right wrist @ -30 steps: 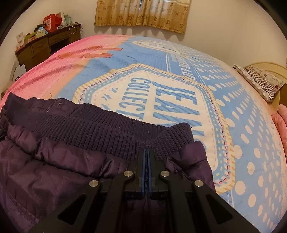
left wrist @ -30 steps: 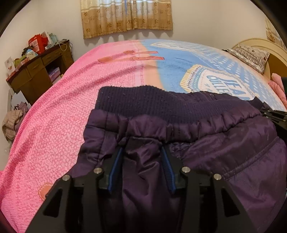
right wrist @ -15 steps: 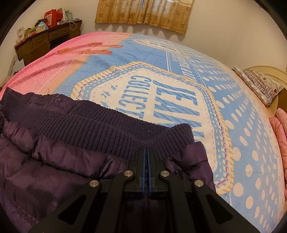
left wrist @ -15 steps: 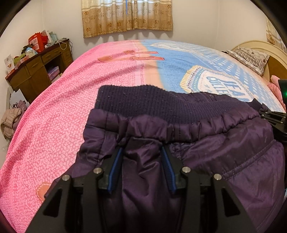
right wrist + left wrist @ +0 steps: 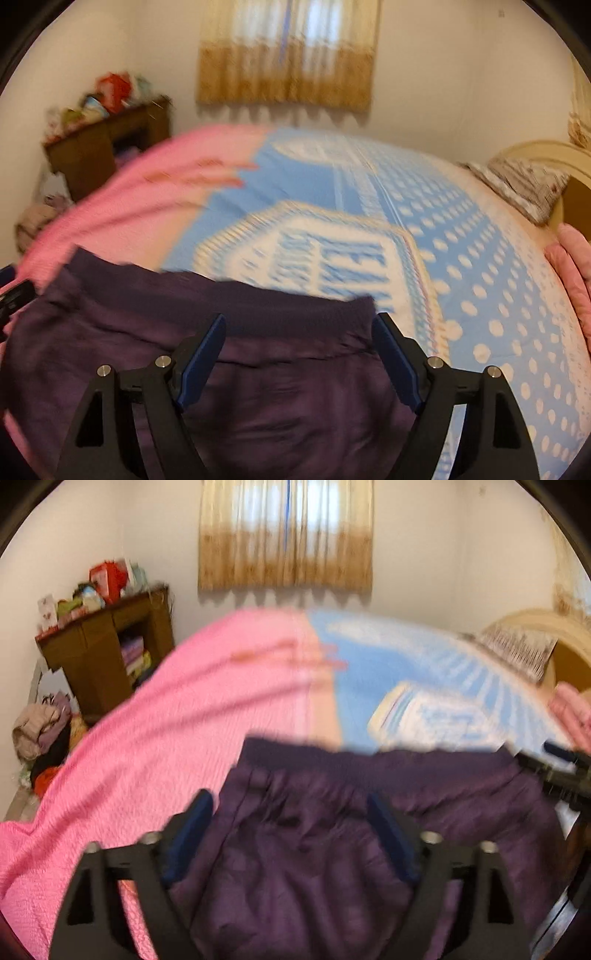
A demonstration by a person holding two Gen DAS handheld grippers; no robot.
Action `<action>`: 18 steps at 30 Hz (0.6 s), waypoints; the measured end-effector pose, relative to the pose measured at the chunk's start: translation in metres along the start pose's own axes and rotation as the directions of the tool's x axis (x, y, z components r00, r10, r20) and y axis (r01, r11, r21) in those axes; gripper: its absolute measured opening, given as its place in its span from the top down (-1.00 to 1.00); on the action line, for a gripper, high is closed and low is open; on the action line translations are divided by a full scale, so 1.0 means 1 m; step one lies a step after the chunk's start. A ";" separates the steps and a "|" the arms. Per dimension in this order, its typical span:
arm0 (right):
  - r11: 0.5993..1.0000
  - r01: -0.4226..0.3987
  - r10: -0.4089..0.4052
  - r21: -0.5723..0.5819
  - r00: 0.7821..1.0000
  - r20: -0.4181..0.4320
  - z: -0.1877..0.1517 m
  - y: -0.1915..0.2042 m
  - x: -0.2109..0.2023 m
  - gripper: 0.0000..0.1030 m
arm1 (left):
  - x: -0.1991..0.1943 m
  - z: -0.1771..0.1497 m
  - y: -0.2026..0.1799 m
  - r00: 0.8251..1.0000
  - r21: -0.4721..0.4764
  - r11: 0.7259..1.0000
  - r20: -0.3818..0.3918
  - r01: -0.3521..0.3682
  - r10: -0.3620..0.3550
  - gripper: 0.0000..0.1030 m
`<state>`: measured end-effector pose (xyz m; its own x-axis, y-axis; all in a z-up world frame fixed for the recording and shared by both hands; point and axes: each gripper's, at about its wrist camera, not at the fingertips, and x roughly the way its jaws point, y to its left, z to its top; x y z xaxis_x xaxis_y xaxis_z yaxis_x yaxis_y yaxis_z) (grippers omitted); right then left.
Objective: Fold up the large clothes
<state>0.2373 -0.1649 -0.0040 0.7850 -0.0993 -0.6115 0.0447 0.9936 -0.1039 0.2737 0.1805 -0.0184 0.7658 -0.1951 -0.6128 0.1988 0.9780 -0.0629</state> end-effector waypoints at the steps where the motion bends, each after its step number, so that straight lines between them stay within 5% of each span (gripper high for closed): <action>1: 1.000 -0.030 0.030 -0.006 1.000 0.008 0.000 0.008 -0.005 -0.57 | -0.006 0.005 -0.007 1.000 0.006 1.000 0.024 0.008 -0.008 -0.94; 4: 0.994 -0.095 0.094 -0.054 0.995 -0.035 -0.011 0.038 0.005 -0.57 | 0.000 0.008 -0.036 1.000 0.097 0.995 0.019 -0.006 0.004 -0.99; 8: 0.996 -0.080 0.074 -0.047 0.991 -0.115 -0.036 0.041 0.042 -0.57 | 0.052 -0.011 -0.052 0.985 0.205 0.970 -0.088 -0.129 0.149 -0.97; 10: 0.995 -0.096 0.092 -0.027 0.987 -0.131 -0.049 0.036 0.059 -0.60 | 0.071 -0.019 -0.040 0.973 0.172 0.972 -0.134 -0.162 0.186 -1.00; 13: 0.996 -0.056 0.047 -0.067 0.992 -0.118 -0.053 0.044 0.061 -0.64 | 0.087 -0.025 -0.021 0.966 0.082 0.991 -0.230 -0.105 0.121 -1.00; 18: 0.996 -0.051 0.042 -0.072 0.992 -0.118 -0.056 0.041 0.063 -0.66 | 0.090 -0.029 -0.024 0.966 0.094 0.989 -0.220 -0.118 0.136 -1.00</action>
<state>0.2542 -0.1334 -0.0905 0.7077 -0.0633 -0.7037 -0.0394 0.9909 -0.1287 0.3198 0.1414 -0.0945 0.6325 -0.0388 -0.7736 0.1637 0.9829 0.0846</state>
